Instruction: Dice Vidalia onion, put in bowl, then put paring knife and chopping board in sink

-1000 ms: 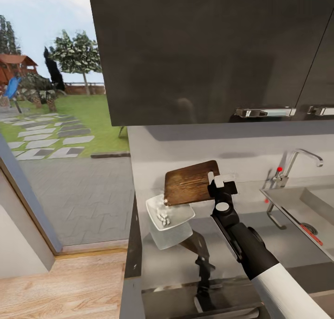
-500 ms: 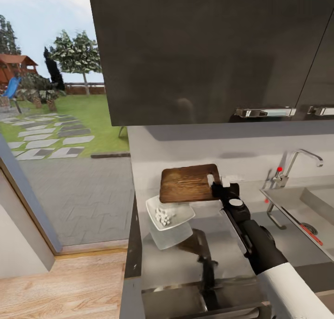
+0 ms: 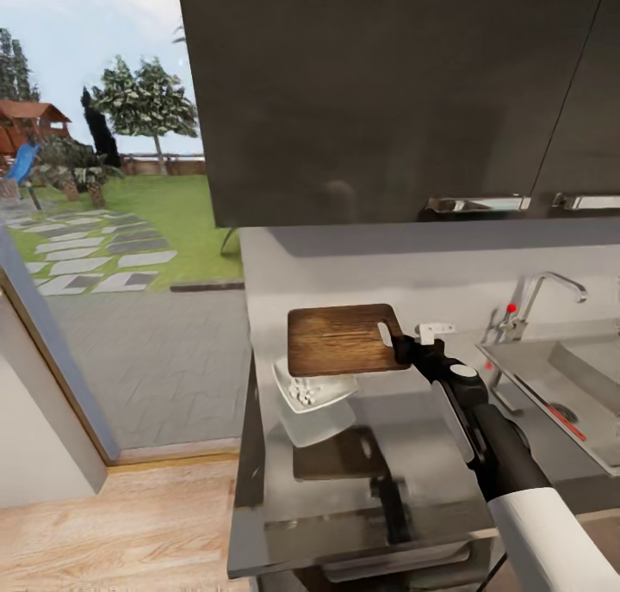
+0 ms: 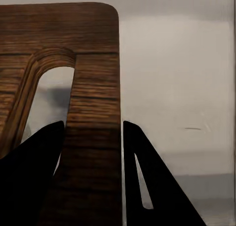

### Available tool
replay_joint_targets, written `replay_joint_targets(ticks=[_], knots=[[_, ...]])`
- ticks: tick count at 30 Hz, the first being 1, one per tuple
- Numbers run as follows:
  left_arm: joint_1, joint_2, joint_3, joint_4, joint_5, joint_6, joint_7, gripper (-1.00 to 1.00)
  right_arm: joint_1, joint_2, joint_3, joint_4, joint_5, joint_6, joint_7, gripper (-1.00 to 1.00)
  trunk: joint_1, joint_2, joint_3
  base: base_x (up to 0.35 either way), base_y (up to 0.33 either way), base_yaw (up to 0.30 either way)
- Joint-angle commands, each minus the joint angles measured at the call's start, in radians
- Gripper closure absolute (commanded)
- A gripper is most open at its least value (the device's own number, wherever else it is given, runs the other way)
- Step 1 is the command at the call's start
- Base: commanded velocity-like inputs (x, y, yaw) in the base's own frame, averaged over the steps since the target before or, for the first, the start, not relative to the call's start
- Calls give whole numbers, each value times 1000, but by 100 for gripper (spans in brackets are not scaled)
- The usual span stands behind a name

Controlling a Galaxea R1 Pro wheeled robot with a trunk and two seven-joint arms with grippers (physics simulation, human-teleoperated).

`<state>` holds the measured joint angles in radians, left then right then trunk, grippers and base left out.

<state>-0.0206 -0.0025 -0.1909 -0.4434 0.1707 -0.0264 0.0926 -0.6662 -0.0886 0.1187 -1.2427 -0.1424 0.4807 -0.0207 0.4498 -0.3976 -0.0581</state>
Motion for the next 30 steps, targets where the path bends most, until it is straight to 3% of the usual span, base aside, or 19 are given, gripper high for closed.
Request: replay_joint_targets(ticks=[1, 9, 30], knots=[[-1, 1, -9, 0, 10, -3, 7, -100, -1, 0, 1, 0, -8, 4, -3, 100, 0, -2, -2, -237, 0, 0], [-1, 7, -10, -2, 10, -15, 4, -100, -1, 2, 1, 35, -9, -2, -10, 100, 0, -2, -2, -156, -173, 0], [-1, 4, -12, 0, 10, -17, 4, -100, -1, 4, 3, 37, -9, -2, -10, 100, 0, -2, -4, -37, -310, 24]])
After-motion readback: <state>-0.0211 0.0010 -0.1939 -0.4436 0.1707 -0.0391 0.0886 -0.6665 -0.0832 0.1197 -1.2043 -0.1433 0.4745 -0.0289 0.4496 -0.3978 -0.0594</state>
